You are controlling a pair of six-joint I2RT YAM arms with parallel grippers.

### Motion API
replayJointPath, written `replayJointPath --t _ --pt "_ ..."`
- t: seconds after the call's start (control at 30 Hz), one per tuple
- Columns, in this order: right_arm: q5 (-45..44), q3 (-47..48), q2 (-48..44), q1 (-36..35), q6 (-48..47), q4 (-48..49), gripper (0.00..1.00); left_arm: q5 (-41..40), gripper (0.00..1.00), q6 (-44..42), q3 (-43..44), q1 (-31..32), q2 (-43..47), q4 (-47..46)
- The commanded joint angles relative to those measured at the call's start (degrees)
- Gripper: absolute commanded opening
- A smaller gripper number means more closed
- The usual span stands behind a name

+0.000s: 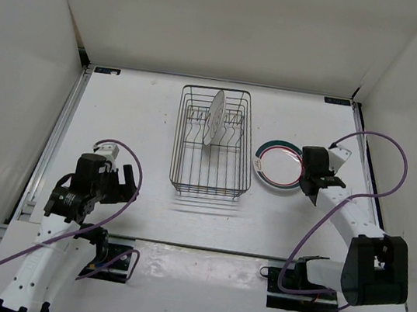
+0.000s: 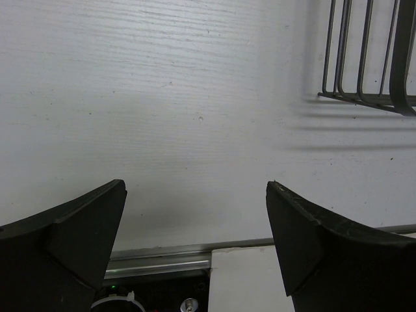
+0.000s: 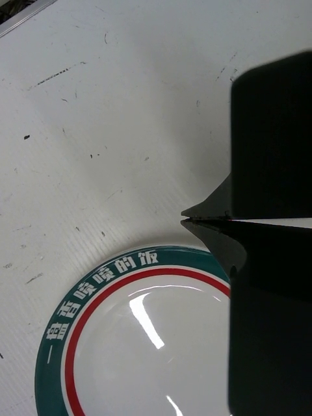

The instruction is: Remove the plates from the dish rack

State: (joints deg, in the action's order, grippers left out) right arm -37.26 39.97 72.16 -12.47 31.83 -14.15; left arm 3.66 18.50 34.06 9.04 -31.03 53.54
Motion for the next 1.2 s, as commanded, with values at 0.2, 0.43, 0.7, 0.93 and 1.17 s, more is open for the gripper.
replayJointPath --t 0.2,0.43,0.7,0.93,1.17 --pt "9.29 6.17 0.61 -0.01 -1.51 -5.27 0.1 0.64 1.0 0.04 -0.49 0.28 -0.44 -0.63" --pt "23.69 11.53 -0.88 -0.1 -5.29 -18.59 0.57 1.61 1.0 -1.01 0.65 1.5 0.52 -0.71" --pt "32.6 8.82 -16.06 -0.28 -7.23 -34.1 0.63 -4.56 1.0 6.53 2.67 6.34 7.21 -7.54" --pt "27.86 -1.63 -36.8 -0.54 -7.67 -36.39 0.66 8.1 1.0 10.23 11.45 5.9 -9.7 -25.99" --pt "31.18 -2.35 -36.92 -0.98 -9.33 -33.84 0.69 10.43 1.0 3.22 28.15 11.17 -29.87 -31.49"
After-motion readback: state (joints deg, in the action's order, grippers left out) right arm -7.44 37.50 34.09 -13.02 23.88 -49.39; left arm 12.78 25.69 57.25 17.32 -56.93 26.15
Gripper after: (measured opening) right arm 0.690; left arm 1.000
